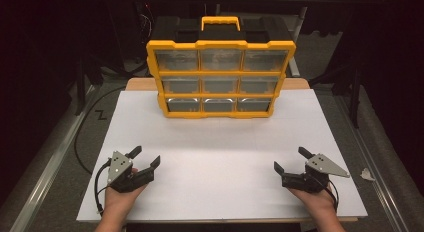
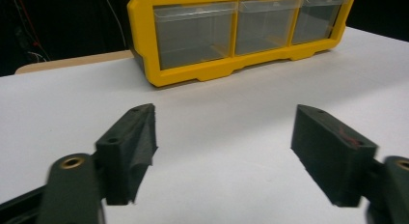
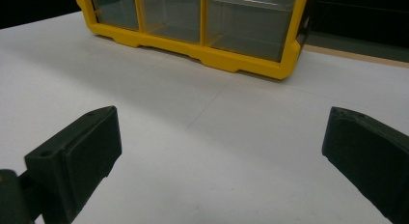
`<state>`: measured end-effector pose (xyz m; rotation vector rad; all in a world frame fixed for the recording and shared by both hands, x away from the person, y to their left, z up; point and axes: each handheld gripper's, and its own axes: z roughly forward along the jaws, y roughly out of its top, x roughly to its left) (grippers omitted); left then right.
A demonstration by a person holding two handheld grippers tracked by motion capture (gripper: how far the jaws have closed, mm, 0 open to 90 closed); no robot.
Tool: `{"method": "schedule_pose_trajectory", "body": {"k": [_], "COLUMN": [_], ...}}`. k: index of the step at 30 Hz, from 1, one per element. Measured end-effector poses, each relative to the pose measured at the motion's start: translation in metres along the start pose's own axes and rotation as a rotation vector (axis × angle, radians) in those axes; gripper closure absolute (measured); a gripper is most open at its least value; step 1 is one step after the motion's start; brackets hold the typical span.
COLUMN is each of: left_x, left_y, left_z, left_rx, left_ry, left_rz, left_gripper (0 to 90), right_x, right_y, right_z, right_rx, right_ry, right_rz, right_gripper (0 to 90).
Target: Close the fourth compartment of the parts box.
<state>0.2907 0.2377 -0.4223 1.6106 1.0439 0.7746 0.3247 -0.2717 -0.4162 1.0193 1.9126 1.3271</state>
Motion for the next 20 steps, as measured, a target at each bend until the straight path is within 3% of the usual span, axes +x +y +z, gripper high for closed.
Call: {"method": "schedule_pose_trajectory", "body": {"k": [6, 9, 20], "left_x": [-0.0014, -0.0037, -0.0025], "left_y": [0.0021, 0.0034, 0.0031], "left_z": [0.0057, 0.0058, 0.0058], "left_rx": [0.038, 0.029, 0.032], "left_ry": [-0.03, -0.029, -0.019], "left_rz": [-0.003, 0.015, 0.011], "left_gripper": [0.0, 0.0, 0.0], "right_x": [0.0029, 0.003, 0.0021], "right_y": [0.0008, 0.0007, -0.0001], "right_z": [-0.0008, -0.0011, -0.0007], "right_rx": [-0.005, -0.005, -0.002], "right_ry": [0.003, 0.002, 0.002], "right_rz": [-0.002, -0.003, -0.002], "right_gripper": [1.5, 1.6, 1.6]}}
